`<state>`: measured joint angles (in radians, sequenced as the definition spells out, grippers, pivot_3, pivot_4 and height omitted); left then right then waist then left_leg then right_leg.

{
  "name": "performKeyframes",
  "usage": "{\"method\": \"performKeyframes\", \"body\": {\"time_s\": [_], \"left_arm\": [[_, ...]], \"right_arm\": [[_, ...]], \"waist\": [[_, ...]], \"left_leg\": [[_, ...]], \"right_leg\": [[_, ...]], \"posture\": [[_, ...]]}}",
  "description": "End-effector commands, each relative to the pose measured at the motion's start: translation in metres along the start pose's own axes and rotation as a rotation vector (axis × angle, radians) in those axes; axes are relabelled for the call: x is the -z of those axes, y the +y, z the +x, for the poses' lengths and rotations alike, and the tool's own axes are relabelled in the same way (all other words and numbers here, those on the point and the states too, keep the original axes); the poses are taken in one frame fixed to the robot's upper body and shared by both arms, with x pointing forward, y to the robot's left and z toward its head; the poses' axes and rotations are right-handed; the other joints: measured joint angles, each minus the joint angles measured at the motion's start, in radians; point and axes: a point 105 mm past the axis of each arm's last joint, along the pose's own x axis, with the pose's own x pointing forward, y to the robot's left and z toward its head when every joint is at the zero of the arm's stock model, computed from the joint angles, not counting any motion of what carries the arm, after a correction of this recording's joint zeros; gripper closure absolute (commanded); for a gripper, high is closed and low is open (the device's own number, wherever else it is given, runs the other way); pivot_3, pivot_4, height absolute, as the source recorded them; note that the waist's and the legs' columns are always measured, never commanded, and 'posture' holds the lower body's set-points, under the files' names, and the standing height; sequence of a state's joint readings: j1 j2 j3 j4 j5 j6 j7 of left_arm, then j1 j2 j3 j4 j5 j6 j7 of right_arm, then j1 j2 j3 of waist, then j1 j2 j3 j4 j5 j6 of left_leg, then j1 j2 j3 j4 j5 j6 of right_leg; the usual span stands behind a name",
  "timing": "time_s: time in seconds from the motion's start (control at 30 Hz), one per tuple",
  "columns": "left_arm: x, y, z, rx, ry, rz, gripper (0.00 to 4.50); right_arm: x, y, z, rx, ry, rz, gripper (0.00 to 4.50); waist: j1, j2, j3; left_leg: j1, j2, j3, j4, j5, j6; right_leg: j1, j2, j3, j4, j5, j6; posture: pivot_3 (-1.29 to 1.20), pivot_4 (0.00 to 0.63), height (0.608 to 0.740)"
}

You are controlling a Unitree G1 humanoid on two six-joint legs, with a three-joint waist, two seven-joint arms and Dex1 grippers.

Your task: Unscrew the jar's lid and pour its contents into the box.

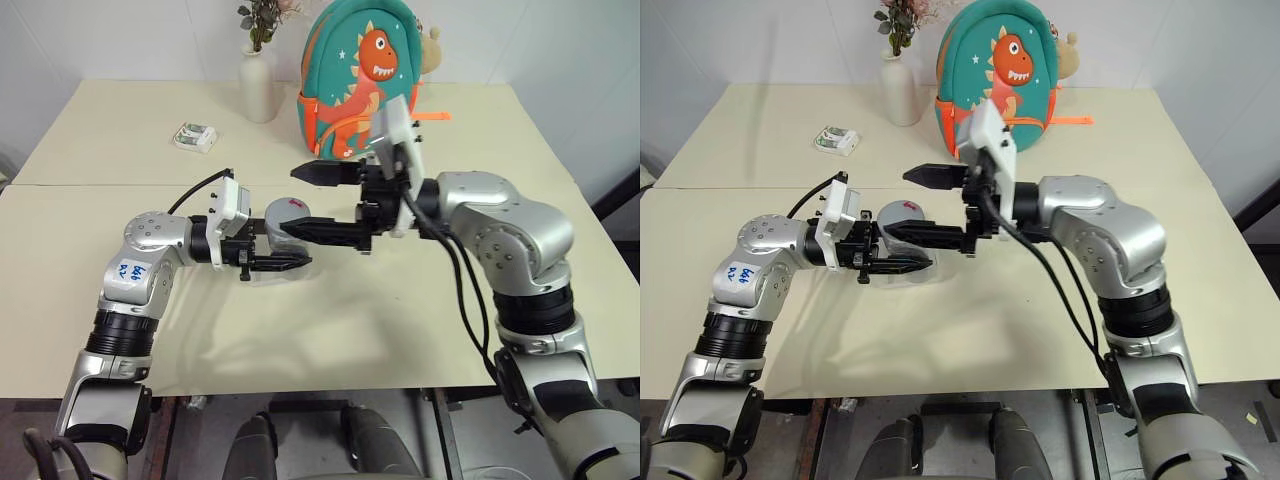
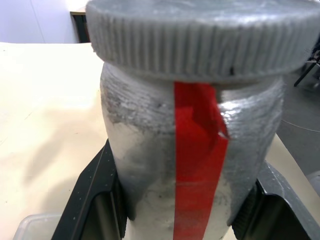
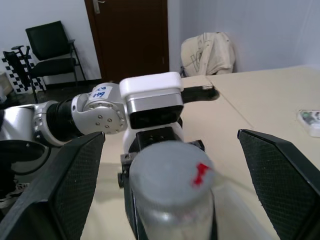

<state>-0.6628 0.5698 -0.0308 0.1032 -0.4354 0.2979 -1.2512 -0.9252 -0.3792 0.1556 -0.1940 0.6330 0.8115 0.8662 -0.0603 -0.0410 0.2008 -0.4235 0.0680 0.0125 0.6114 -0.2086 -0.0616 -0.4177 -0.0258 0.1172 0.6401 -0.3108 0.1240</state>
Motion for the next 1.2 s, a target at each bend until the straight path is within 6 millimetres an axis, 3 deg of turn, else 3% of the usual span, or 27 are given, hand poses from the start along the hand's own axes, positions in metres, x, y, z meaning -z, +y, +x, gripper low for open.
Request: {"method": "performKeyframes", "body": {"time_s": [0.03, 0.43, 0.8, 1.2], "left_arm": [[-0.013, 0.0, 0.002, 0.01, -0.022, 0.048, 2.44], [-0.013, 0.0, 0.004, 0.018, -0.026, 0.046, 2.44], [-0.012, 0.0, 0.003, 0.013, -0.024, 0.042, 2.44], [-0.013, 0.0, 0.002, 0.016, -0.025, 0.043, 2.44]], "right_arm": [[-0.004, 0.002, 0.007, 0.01, 0.012, -0.032, 0.03], [-0.005, -0.01, 0.006, 0.061, 0.023, -0.043, 0.03], [-0.002, -0.027, -0.03, 0.131, 0.052, -0.038, 0.03], [0.002, -0.034, -0.049, 0.161, 0.072, -0.014, 0.03]], "waist": [[0.002, 0.0, 0.0], [0.001, 0.0, 0.0], [0.001, 0.0, 0.0], [0.0, 0.0, 0.0]], "left_leg": [[0.0, 0.0, 0.0, 0.0, 0.0, 0.0], [0.0, 0.0, 0.0, 0.0, 0.0, 0.0], [0.0, 0.0, 0.0, 0.0, 0.0, 0.0], [0.0, 0.0, 0.0, -0.001, 0.0, 0.0]], "right_leg": [[0.0, 0.0, 0.0, 0.0, 0.0, 0.0], [0.0, 0.0, 0.0, 0.0, 0.0, 0.0], [0.0, 0.0, 0.0, 0.0, 0.0, 0.0], [0.0, 0.0, 0.0, 0.0, 0.0, 0.0]], "posture": [[0.0, 0.15, 0.74], [0.0, 0.15, 0.74], [0.0, 0.15, 0.74], [0.0, 0.15, 0.74]]}}
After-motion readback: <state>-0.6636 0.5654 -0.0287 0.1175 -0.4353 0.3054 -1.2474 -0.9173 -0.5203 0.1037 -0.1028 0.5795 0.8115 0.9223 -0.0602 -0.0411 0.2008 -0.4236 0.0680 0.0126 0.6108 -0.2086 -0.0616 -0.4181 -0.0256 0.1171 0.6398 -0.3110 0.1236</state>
